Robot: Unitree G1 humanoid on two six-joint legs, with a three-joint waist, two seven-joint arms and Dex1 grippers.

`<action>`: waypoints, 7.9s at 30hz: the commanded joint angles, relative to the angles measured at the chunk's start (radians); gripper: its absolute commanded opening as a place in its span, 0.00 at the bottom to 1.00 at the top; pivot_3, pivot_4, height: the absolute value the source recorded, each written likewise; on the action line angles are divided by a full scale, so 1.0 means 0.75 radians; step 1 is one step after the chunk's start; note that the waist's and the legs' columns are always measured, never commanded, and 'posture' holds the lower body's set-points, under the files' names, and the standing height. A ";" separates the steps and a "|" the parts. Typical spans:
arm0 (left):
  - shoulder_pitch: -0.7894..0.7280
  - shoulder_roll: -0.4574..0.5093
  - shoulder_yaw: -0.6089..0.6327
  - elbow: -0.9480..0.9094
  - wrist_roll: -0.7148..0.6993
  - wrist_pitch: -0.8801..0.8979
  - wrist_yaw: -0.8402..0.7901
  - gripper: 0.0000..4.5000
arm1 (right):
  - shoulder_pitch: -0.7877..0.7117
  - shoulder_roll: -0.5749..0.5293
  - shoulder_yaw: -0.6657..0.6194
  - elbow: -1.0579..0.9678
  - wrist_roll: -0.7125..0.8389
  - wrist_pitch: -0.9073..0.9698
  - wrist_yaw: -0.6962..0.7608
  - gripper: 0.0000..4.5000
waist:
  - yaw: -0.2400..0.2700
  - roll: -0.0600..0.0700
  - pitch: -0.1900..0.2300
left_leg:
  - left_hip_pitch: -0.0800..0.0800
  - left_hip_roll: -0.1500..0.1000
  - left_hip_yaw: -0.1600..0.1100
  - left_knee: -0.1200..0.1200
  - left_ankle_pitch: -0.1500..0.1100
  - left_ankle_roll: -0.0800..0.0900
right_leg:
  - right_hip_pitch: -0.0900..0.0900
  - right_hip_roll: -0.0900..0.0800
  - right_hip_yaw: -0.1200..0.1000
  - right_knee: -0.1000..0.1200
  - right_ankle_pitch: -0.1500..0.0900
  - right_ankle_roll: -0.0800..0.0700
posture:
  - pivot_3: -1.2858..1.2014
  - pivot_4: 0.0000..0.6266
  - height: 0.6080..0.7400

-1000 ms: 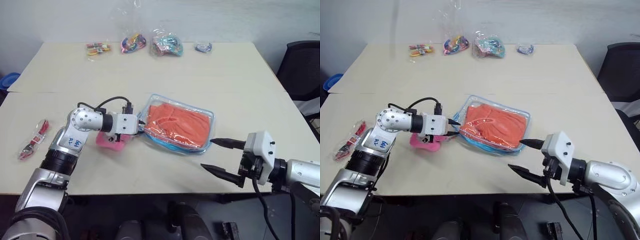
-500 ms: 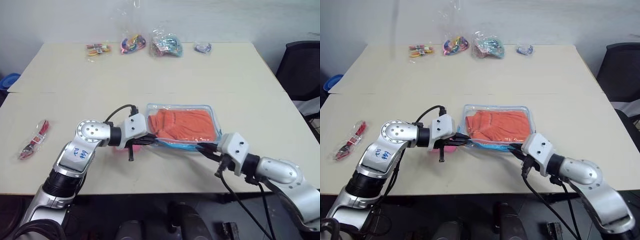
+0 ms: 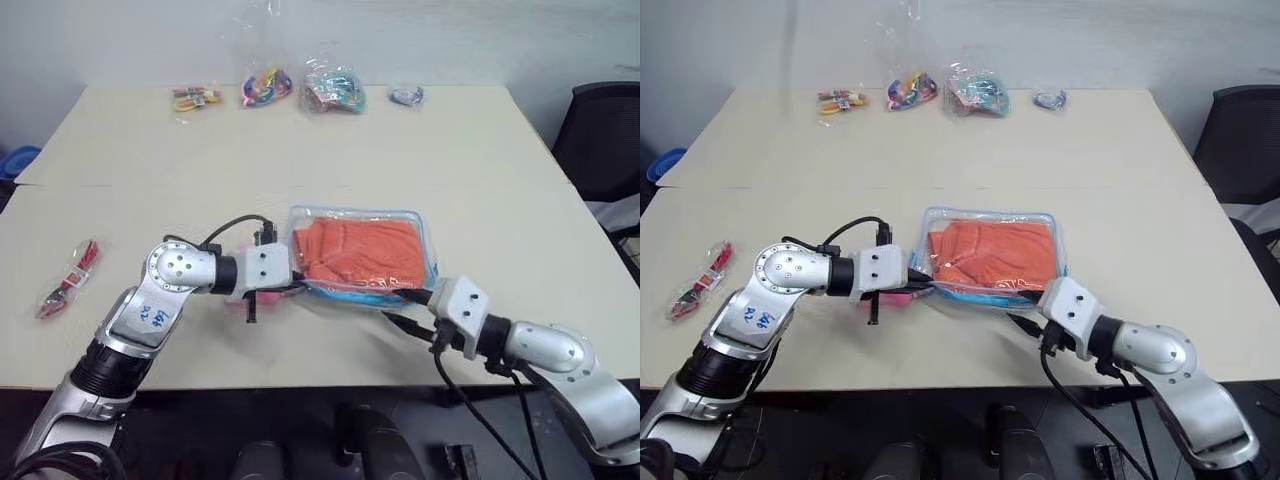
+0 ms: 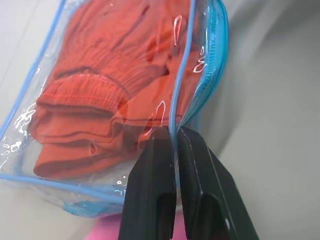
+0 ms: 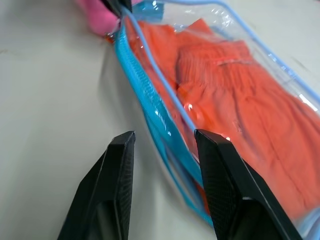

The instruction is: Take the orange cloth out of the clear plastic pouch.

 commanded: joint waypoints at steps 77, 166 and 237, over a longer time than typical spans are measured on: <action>0.253 0.348 0.313 0.221 -0.046 -0.142 -0.108 0.40 | -0.280 -0.106 0.017 0.312 -0.249 -0.455 0.364 0.38 | 0.001 0.002 -0.001 | 0.001 0.002 0.027 -0.004 -0.001 0.001 | -0.010 0.002 0.007 0.003 0.001 -0.004 | 0.52 0.24 1.00; -0.100 -0.196 0.073 -0.193 -0.346 0.603 0.147 0.00 | 0.025 0.077 0.097 0.092 -0.593 -0.257 -0.183 0.64 | -0.002 -0.001 -0.002 | -0.001 -0.001 0.013 0.002 -0.001 -0.001 | -0.008 0.006 0.010 0.003 0.003 -0.003 | 0.52 0.24 1.00; -0.157 -0.140 -0.056 0.292 0.155 0.064 0.280 0.44 | -0.598 -0.387 -0.574 0.354 0.023 -0.008 0.242 0.00 | -0.002 -0.002 -0.003 | 0.001 -0.001 -0.001 0.004 -0.003 0.003 | -0.001 0.005 0.006 0.001 0.004 -0.003 | 0.52 0.24 1.00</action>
